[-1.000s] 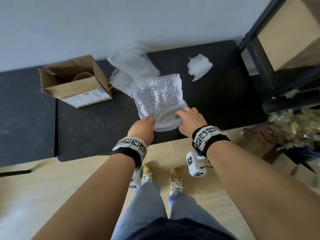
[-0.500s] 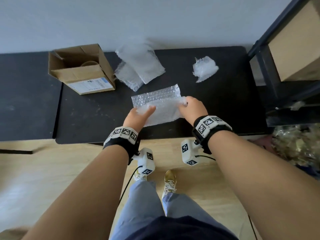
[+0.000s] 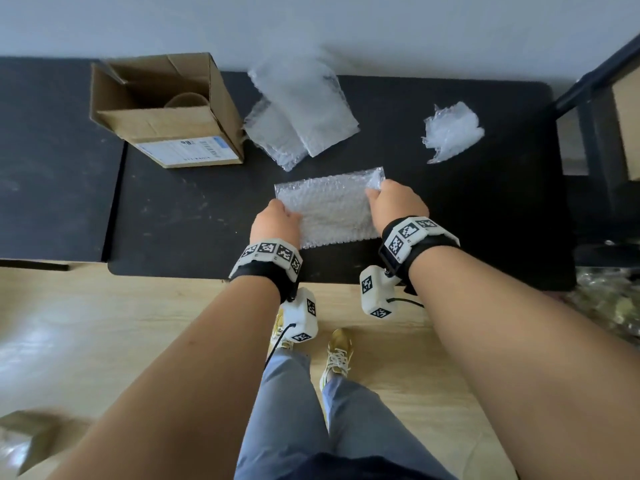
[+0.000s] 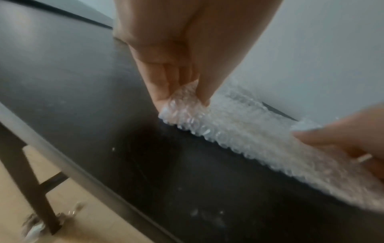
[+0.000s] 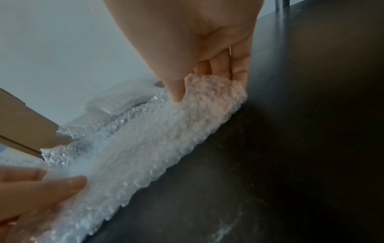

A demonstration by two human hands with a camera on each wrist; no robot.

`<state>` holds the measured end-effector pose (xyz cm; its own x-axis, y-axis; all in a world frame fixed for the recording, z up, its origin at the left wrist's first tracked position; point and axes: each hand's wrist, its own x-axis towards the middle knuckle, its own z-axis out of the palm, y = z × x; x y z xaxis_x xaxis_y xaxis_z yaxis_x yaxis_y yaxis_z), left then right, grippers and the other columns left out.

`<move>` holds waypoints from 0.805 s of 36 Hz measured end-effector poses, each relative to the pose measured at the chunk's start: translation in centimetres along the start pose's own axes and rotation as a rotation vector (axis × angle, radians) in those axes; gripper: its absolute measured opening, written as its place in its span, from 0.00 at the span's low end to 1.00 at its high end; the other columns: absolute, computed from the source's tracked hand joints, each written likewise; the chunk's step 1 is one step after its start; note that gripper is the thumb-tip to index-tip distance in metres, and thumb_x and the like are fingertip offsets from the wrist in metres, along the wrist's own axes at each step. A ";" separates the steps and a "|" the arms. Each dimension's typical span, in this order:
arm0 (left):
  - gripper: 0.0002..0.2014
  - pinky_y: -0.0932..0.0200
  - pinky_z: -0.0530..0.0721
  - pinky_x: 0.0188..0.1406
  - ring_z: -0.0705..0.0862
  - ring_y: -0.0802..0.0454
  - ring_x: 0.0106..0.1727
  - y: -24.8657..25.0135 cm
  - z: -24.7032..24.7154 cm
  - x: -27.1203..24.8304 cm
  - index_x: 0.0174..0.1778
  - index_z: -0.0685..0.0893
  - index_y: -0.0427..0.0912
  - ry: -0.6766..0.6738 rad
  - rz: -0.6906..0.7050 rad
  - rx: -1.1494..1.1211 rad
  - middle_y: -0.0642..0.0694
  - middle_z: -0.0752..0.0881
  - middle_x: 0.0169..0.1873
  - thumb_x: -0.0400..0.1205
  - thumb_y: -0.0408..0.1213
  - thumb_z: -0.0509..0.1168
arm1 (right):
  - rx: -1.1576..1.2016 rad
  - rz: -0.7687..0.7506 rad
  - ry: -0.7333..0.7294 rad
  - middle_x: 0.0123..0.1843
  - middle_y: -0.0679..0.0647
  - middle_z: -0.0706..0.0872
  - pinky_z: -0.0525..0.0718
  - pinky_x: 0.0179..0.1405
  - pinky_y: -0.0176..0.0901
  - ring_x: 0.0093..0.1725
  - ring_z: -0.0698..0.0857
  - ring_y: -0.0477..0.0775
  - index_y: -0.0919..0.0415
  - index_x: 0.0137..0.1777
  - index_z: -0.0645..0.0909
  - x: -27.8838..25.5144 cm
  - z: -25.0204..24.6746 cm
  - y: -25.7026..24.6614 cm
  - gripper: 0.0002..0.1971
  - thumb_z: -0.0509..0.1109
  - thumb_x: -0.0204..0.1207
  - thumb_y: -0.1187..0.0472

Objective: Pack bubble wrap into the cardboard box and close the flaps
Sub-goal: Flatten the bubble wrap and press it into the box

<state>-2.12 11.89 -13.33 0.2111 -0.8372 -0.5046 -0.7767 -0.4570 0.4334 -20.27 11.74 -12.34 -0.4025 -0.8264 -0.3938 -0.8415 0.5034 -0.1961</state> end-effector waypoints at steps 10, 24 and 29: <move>0.20 0.50 0.77 0.65 0.76 0.39 0.68 1.4 0.3 0.2 0.70 0.68 0.31 0.040 -0.011 0.195 0.35 0.75 0.67 0.86 0.37 0.61 | 0.076 0.081 0.099 0.67 0.62 0.78 0.78 0.57 0.56 0.67 0.77 0.63 0.64 0.69 0.69 -0.1 0.7 -0.7 0.22 0.63 0.80 0.52; 0.13 0.53 0.78 0.44 0.84 0.38 0.54 1.2 -1.7 -2.1 0.64 0.72 0.33 0.050 -0.023 -0.163 0.35 0.83 0.57 0.84 0.31 0.57 | 0.265 0.010 -0.052 0.59 0.61 0.84 0.76 0.42 0.46 0.55 0.84 0.64 0.64 0.61 0.77 -1.8 -0.7 -0.2 0.12 0.61 0.79 0.63; 0.10 0.56 0.72 0.35 0.79 0.46 0.39 1.4 -4.5 -3.9 0.60 0.73 0.39 0.220 0.057 -0.276 0.45 0.81 0.43 0.84 0.34 0.58 | 0.325 -0.091 -0.036 0.58 0.61 0.84 0.77 0.44 0.46 0.55 0.84 0.65 0.64 0.61 0.76 -3.0 -3.0 -2.0 0.15 0.63 0.75 0.63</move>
<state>-1.34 13.14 -7.42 0.3183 -0.8945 -0.3138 -0.6073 -0.4466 0.6570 -18.51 12.43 -8.08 -0.3136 -0.8650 -0.3917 -0.7119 0.4871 -0.5058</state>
